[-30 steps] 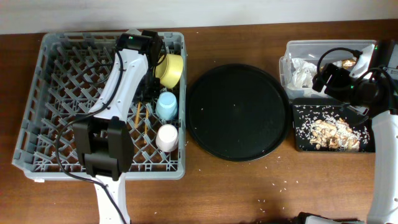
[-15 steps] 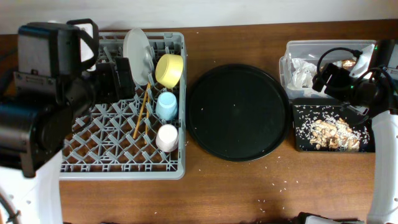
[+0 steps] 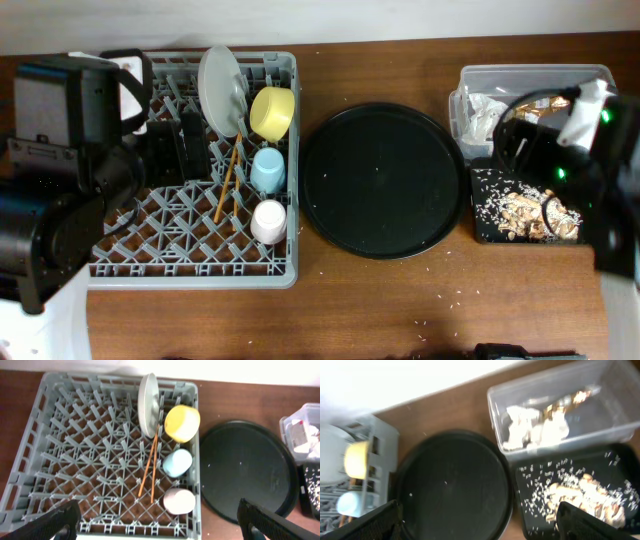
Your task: Sort waste into correct bins and load items into the dishwasher rack
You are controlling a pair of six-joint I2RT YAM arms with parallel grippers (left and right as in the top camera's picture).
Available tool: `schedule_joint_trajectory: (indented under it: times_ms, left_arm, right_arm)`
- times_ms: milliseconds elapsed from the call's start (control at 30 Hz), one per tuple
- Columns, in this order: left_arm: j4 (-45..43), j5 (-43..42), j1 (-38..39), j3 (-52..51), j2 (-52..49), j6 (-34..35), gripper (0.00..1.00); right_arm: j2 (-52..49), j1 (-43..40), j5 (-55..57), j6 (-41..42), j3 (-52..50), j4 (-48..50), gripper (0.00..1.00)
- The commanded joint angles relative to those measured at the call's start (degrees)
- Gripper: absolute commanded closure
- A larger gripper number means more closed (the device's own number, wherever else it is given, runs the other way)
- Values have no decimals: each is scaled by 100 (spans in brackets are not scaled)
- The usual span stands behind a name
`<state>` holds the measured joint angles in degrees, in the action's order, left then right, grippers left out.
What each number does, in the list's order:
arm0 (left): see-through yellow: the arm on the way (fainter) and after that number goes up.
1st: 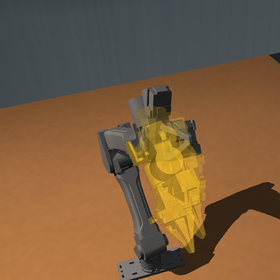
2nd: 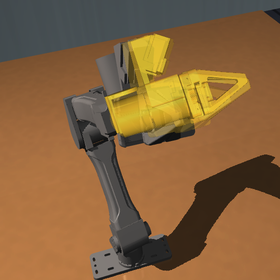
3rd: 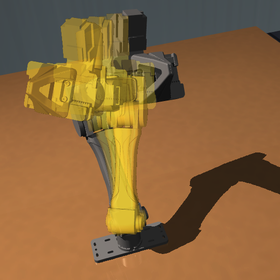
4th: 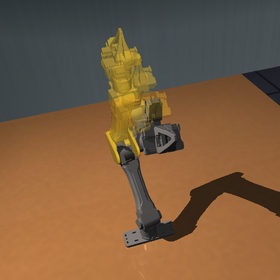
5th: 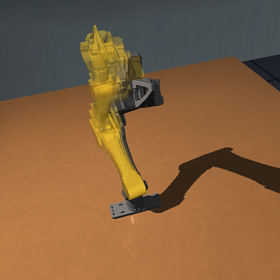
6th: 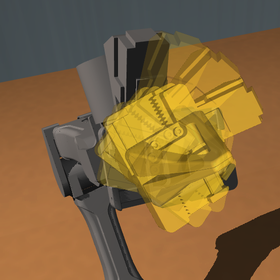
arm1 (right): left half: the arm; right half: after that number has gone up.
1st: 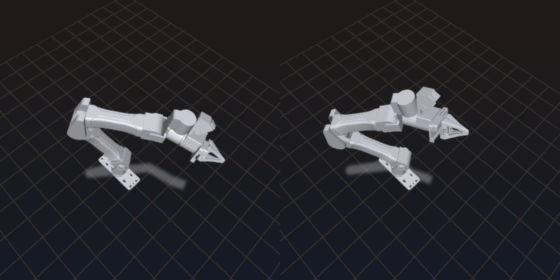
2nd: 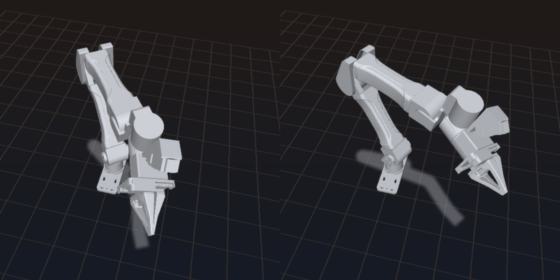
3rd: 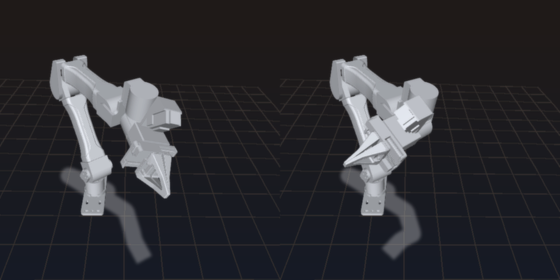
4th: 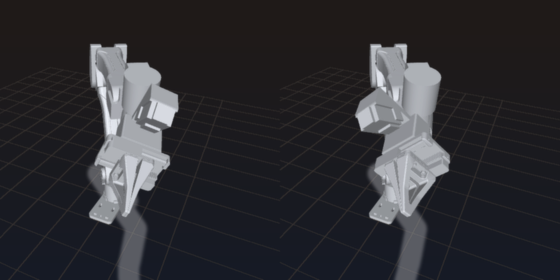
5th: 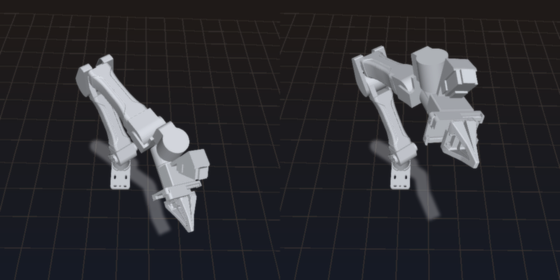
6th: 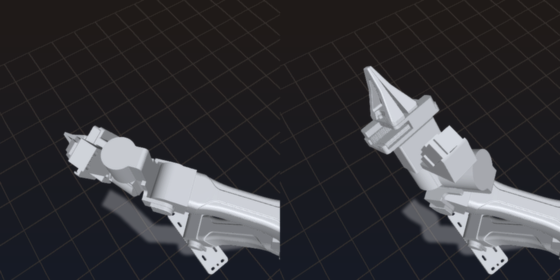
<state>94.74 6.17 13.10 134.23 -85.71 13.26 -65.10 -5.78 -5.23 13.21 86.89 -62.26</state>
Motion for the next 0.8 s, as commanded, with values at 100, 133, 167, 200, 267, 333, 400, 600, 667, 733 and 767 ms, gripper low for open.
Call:
schedule_joint_trajectory:
  times_ms: [100,133,167,200,267,333,400,600,667,733,767]
  left_arm:
    - [197,-42,-15,-15,35,15,1]
    - [197,-42,-15,-15,35,15,1]
    - [197,-42,-15,-15,35,15,1]
    - [195,-42,-15,-15,35,15,1]
    - [197,-42,-15,-15,35,15,1]
    - [197,-42,-15,-15,35,15,1]
    - [197,-42,-15,-15,35,15,1]
    - [197,-39,-15,-15,35,15,1]
    - [195,-42,-15,-15,35,15,1]
    - [195,-39,-15,-15,35,15,1]
    - [197,-42,-15,-15,35,15,1]
  right_arm:
    - [1292,557,525,-98,-1725,2190,2]
    - [1582,557,341,-96,-2693,3451,2]
    - [1786,557,219,-94,-3292,4190,2]
    - [2179,623,87,-79,-4183,5268,2]
    - [3077,702,127,-79,-5768,6666,1]
    - [3886,691,216,-79,-6874,7193,1]
    - [4675,688,208,-79,-7726,7420,2]
    - [6046,691,203,-79,-8658,6981,2]
    - [6413,691,201,-79,-8658,6363,2]
    - [6492,691,160,-76,-8658,5794,2]
    - [6492,691,138,-76,-8658,5794,2]
